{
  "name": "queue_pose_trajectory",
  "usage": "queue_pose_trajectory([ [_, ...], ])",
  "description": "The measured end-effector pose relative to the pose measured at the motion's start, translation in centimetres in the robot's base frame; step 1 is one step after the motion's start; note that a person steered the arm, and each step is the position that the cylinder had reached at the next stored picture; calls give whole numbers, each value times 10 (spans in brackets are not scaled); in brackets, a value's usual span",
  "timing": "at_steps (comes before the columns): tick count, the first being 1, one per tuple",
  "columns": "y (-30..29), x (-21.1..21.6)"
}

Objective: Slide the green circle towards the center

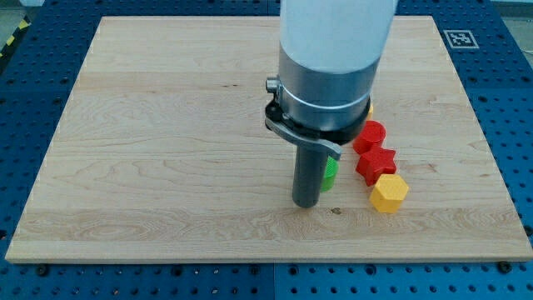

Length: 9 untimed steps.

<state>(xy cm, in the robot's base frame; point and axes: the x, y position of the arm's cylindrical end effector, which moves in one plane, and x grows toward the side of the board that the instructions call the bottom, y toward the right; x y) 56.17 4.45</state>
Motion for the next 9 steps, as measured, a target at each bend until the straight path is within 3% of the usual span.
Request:
queue_pose_trajectory([
  [1, 7, 9],
  [5, 39, -22],
  [9, 36, -77],
])
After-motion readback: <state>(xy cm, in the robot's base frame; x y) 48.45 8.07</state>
